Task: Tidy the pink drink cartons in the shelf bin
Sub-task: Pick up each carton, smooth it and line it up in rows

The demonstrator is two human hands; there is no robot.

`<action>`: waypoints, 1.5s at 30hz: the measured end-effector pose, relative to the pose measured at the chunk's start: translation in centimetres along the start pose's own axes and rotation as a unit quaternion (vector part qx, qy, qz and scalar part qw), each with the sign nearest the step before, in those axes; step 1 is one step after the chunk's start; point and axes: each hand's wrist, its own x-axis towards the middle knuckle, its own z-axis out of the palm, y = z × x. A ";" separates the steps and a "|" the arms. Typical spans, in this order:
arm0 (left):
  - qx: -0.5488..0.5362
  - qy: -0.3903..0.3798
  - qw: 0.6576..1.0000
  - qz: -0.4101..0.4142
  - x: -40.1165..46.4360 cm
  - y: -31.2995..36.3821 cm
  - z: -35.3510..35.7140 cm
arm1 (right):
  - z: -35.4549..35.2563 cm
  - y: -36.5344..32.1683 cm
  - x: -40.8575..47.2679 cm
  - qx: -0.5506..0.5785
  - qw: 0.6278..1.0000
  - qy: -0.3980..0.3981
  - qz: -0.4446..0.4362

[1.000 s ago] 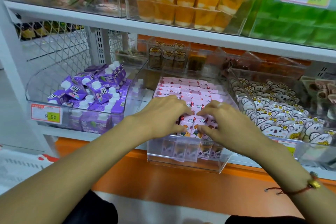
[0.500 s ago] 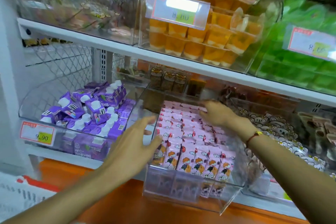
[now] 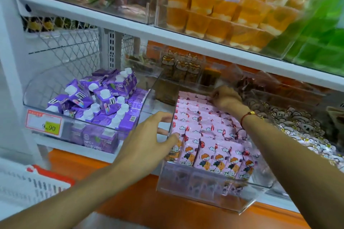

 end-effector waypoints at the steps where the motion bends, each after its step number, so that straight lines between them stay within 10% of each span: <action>1: -0.002 0.001 1.000 -0.003 0.0 0.0 0.0 | 0.0 0.0 0.0 0.014 1.000 0.010 0.002; 8: -0.021 0.005 1.000 -0.007 0.1 -0.1 0.0 | -1.1 -0.2 -0.8 0.237 0.960 0.146 0.027; 19: 0.002 0.121 0.983 0.137 1.9 4.5 -0.7 | -4.1 -1.6 -12.2 0.567 0.779 0.266 0.033; 33: 0.108 0.057 0.961 0.248 -0.6 5.5 2.4 | -5.2 -0.9 -19.2 0.684 0.714 0.141 0.047; 45: 0.033 0.096 0.978 0.182 -0.3 4.9 2.5 | -4.6 -0.7 -18.7 0.700 0.708 -0.073 -0.060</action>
